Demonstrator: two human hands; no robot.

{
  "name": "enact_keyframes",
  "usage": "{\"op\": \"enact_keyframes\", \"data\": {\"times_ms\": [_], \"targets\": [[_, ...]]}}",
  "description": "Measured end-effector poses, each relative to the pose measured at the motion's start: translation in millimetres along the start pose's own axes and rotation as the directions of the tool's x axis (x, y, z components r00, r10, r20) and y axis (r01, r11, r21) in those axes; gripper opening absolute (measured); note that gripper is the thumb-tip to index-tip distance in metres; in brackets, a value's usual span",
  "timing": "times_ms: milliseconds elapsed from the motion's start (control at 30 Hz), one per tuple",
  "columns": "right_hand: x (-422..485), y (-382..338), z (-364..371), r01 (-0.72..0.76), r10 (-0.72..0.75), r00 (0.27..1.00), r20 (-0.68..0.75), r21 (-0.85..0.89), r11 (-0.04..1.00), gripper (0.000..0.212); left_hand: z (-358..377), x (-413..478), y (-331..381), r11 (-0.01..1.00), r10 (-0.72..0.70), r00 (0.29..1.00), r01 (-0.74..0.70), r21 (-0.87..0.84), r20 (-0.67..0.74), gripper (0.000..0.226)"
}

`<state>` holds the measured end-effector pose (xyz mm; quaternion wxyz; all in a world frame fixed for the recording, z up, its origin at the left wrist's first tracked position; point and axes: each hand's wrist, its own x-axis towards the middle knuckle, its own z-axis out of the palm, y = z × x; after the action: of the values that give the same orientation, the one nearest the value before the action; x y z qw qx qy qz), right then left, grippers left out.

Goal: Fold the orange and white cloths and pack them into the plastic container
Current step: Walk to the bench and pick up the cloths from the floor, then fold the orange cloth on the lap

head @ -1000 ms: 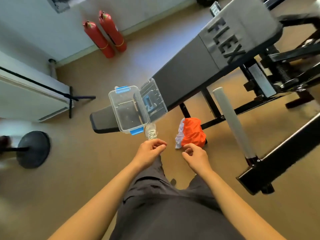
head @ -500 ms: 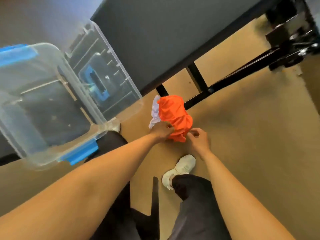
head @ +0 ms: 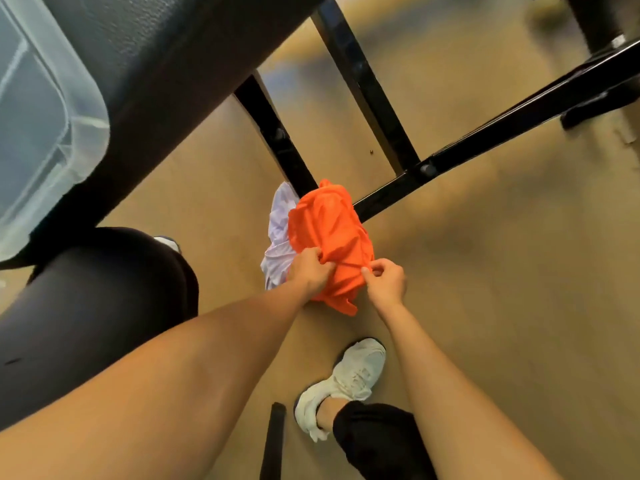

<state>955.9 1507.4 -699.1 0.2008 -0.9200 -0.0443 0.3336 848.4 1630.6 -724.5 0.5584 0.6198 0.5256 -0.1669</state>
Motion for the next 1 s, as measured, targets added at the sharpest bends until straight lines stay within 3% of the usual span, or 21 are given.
{"op": "enact_keyframes", "data": {"times_ms": [100,267,500,633,767,900,1000], "targets": [[-14,-9,-15,0.021,-0.020,1.000,-0.019,0.039,0.999,0.008,-15,-15,6,1.000,0.020,0.999,-0.020,0.004,-0.026,0.045],[-74,-33,-48,0.132,-0.118,0.990,-0.081,0.197,0.971,0.010,-45,-66,14,0.997,0.079,0.994,-0.081,-0.019,-0.080,0.050],[-164,-70,-95,0.228,-0.136,0.970,-0.203,0.558,0.798,0.015,-88,-156,44,0.956,0.243,0.951,-0.268,-0.118,-0.191,0.050],[-219,-98,-131,0.430,-0.276,0.895,-0.351,0.511,0.744,0.016,-131,-223,70,0.872,0.425,0.874,-0.465,-0.152,-0.236,0.027],[-272,-128,-175,0.635,-0.420,0.753,-0.506,0.394,0.664,0.011,-178,-290,91,0.749,0.607,0.749,-0.651,-0.124,-0.266,0.028],[-311,-134,-211,0.700,-0.427,0.672,-0.606,0.331,0.633,0.021,-212,-356,111,0.614,0.726,0.650,-0.760,-0.214,-0.226,0.033],[-351,-129,-219,0.718,-0.399,0.653,-0.644,0.357,0.598,0.040,-226,-400,125,0.549,0.754,0.626,-0.767,-0.334,-0.199,0.022]]}}
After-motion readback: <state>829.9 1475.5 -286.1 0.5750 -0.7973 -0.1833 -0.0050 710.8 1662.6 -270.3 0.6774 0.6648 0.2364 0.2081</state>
